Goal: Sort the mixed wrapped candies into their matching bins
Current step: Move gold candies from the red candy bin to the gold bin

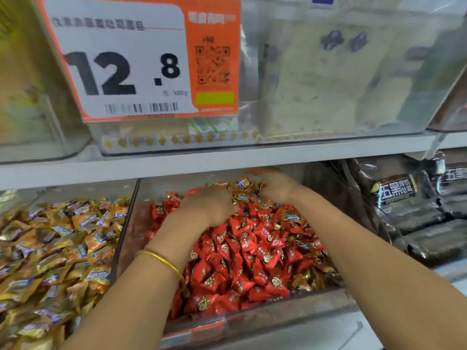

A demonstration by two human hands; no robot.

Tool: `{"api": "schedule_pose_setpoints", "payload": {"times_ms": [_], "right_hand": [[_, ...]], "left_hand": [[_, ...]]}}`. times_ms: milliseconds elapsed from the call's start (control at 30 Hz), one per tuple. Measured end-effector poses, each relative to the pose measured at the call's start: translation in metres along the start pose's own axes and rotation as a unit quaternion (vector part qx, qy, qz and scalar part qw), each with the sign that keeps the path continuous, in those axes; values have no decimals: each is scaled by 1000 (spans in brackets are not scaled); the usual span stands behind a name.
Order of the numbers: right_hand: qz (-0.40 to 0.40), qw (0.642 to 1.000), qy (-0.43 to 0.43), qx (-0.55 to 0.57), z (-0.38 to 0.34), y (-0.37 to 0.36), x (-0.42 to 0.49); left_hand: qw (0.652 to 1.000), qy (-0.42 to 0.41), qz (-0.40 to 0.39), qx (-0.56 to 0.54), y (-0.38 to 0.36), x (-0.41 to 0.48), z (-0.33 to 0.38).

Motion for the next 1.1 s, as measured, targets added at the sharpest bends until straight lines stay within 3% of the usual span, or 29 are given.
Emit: {"api": "schedule_pose_setpoints", "payload": {"times_ms": [67, 133, 300, 567, 700, 900, 1100], "right_hand": [[-59, 998, 14, -22, -7, -15, 11], [-109, 994, 5, -7, -7, -25, 17], [-187, 982, -3, 29, -10, -41, 9], [-168, 985, 45, 12, -23, -39, -47], [-155, 980, 71, 100, -27, -29, -74], [-70, 976, 3, 207, -5, -14, -87], [-68, 985, -1, 156, -10, -27, -91]], "left_hand": [[994, 25, 109, -11, 20, 8, -13], [988, 39, 146, -17, 23, 14, -19], [998, 22, 38, -42, -6, 22, -14], [997, -47, 28, -56, 7, -12, -4], [995, -76, -13, -64, 12, -30, -2], [985, -62, 37, -157, 22, -35, -16], [970, -56, 102, -215, 29, -38, -13]]}}
Point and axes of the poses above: each hand's wrist, its own x-axis towards the middle knuckle, its own y-axis out of the back of the hand, z = x × y, the point moved 10 cm from there along x, towards the middle knuckle, and after that the axes turned 1 degree about -z, right-handed, at the moved point
